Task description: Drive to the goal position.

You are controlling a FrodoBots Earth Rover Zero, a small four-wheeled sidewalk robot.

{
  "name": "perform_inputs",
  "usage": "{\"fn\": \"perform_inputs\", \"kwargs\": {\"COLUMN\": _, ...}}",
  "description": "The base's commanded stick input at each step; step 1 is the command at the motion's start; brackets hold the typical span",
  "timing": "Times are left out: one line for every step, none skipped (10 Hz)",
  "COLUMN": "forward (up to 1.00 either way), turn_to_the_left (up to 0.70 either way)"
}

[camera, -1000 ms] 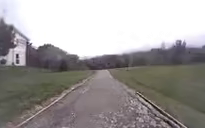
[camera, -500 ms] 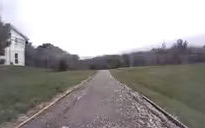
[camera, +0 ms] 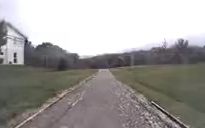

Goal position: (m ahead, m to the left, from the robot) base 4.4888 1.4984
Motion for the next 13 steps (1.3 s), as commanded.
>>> {"fn": "perform_inputs", "kwargs": {"forward": 0.7, "turn_to_the_left": 0.0}}
{"fn": "perform_inputs", "kwargs": {"forward": 0.7, "turn_to_the_left": 0.0}}
{"fn": "perform_inputs", "kwargs": {"forward": 0.7, "turn_to_the_left": 0.0}}
{"fn": "perform_inputs", "kwargs": {"forward": 0.7, "turn_to_the_left": 0.0}}
{"fn": "perform_inputs", "kwargs": {"forward": 0.7, "turn_to_the_left": 0.0}}
{"fn": "perform_inputs", "kwargs": {"forward": 0.7, "turn_to_the_left": 0.0}}
{"fn": "perform_inputs", "kwargs": {"forward": 0.7, "turn_to_the_left": 0.0}}
{"fn": "perform_inputs", "kwargs": {"forward": 0.7, "turn_to_the_left": 0.0}}
{"fn": "perform_inputs", "kwargs": {"forward": 0.7, "turn_to_the_left": 0.0}}
{"fn": "perform_inputs", "kwargs": {"forward": 0.7, "turn_to_the_left": 0.0}}
{"fn": "perform_inputs", "kwargs": {"forward": 0.7, "turn_to_the_left": 0.0}}
{"fn": "perform_inputs", "kwargs": {"forward": 0.7, "turn_to_the_left": 0.0}}
{"fn": "perform_inputs", "kwargs": {"forward": 0.7, "turn_to_the_left": 0.0}}
